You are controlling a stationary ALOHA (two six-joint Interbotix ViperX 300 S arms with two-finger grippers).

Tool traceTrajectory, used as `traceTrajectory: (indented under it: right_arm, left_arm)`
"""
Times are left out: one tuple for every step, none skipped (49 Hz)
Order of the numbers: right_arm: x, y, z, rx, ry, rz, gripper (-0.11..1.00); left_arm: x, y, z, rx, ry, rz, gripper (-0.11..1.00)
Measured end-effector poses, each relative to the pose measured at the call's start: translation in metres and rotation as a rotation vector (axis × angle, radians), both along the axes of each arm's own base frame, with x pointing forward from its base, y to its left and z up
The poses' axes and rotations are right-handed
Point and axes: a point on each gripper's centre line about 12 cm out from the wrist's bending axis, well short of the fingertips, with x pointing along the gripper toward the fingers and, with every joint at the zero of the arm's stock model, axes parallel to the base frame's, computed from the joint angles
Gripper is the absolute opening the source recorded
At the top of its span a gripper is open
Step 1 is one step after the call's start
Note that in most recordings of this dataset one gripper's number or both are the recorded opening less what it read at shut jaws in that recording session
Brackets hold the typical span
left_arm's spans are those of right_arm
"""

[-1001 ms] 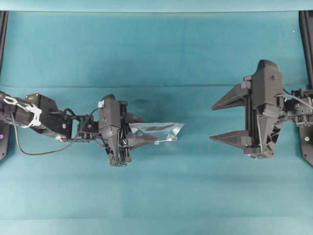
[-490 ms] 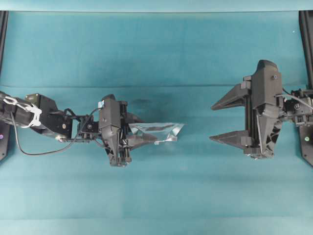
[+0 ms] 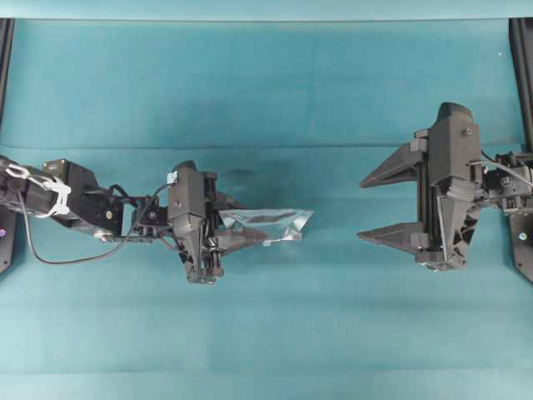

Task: Hand over the silver zip bag and make it stand upright.

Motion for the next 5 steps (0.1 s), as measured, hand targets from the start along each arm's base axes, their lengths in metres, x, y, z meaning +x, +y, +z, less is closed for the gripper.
traceTrajectory:
  right_arm:
    - [0.0000,0.0000,0.0000,-0.001,0.000,0.001,0.96]
    - [-0.0001,-0.0001,-0.0001,-0.002,0.001,0.000,0.96]
    - [-0.0001,-0.0004,-0.0001,0.000,0.002,-0.002,0.96]
    - [0.0000,0.0000,0.0000,-0.001,0.000,0.001,0.96]
    - [0.0000,0.0000,0.0000,-0.001,0.000,0.001,0.96]
  left_arm:
    - [0.0000,0.0000,0.0000,0.000,0.000,0.000,0.30]
    - [0.0000,0.0000,0.0000,0.001,0.000,-0.001,0.30]
    - [-0.0001,0.0000,-0.0002,0.000,0.002,0.000,0.30]
    - [0.0005,0.0000,0.0004,0.000,-0.002,0.000,0.30]
    - [0.0005,0.0006,0.0004,0.001,-0.002,0.001,0.30]
